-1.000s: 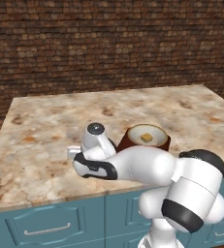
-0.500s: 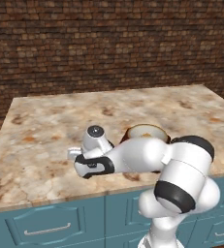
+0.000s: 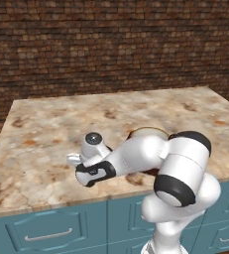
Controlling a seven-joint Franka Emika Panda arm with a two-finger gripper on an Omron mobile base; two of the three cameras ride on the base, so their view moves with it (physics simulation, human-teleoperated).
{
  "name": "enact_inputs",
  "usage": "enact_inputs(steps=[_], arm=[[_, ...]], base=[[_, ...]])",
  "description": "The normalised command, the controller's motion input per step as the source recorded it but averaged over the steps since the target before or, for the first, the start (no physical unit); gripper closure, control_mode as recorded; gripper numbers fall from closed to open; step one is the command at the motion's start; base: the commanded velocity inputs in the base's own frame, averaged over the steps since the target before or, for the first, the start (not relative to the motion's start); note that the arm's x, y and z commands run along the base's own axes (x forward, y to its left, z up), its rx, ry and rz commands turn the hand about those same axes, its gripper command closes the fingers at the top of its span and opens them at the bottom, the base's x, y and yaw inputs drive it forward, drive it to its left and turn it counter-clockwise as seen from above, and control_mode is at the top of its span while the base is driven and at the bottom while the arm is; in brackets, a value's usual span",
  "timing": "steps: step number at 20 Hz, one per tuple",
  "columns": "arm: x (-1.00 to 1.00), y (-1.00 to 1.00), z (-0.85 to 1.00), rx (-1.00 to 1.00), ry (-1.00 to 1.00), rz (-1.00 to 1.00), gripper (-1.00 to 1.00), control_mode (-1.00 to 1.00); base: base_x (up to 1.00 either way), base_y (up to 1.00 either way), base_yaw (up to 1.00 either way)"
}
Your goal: Place the bowl with cake and the cupcake onto the tray.
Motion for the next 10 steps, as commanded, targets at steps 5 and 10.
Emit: enact_inputs(steps=[5,10], arm=[[0.19,0.02,-0.1,0.0,0.0,-0.04,-1.0,-1.0],[0.2,0.03,-0.11,0.0,0.0,-0.04,-1.0,-1.0]], base=[[0.0,0.0,0.0],[0.0,0.0,0.0]])
